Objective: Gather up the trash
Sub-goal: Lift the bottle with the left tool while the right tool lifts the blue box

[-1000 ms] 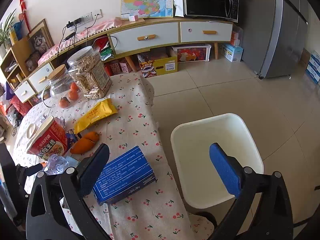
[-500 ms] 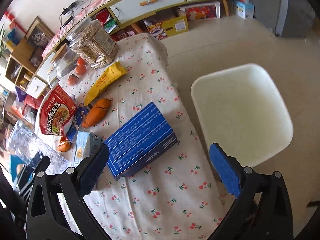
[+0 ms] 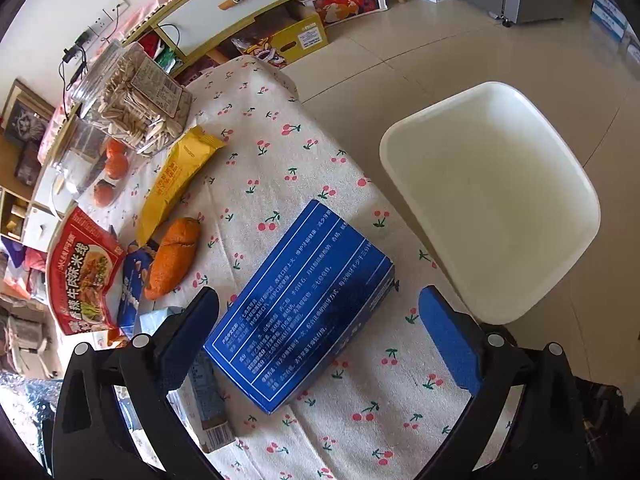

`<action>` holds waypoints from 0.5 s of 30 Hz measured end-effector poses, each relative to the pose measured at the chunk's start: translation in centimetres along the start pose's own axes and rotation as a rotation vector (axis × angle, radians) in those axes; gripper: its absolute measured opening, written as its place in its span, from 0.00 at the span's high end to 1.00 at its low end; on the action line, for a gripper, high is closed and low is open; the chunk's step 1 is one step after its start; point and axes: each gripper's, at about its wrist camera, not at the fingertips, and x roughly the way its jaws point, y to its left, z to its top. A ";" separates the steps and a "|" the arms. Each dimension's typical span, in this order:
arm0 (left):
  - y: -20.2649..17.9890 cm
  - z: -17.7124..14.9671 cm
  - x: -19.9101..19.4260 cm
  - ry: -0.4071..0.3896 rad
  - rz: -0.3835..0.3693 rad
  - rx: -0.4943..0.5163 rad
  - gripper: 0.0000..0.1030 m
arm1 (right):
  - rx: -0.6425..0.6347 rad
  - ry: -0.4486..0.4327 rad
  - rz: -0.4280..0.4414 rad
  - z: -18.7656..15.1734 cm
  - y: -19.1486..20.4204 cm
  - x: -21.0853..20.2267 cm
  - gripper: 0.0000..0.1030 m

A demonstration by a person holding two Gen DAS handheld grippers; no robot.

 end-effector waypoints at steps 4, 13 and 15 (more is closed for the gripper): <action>0.7 -0.3 -0.1 0.005 0.010 -0.021 0.53 | 0.013 0.074 0.015 -0.6 1.0 2.2 0.17; 3.0 -0.6 0.3 0.032 0.059 -0.098 0.53 | -0.096 0.040 0.097 -1.7 3.0 1.5 0.48; 3.4 -0.7 0.4 0.031 0.068 -0.113 0.53 | -0.145 0.004 0.124 -1.9 3.7 0.6 0.48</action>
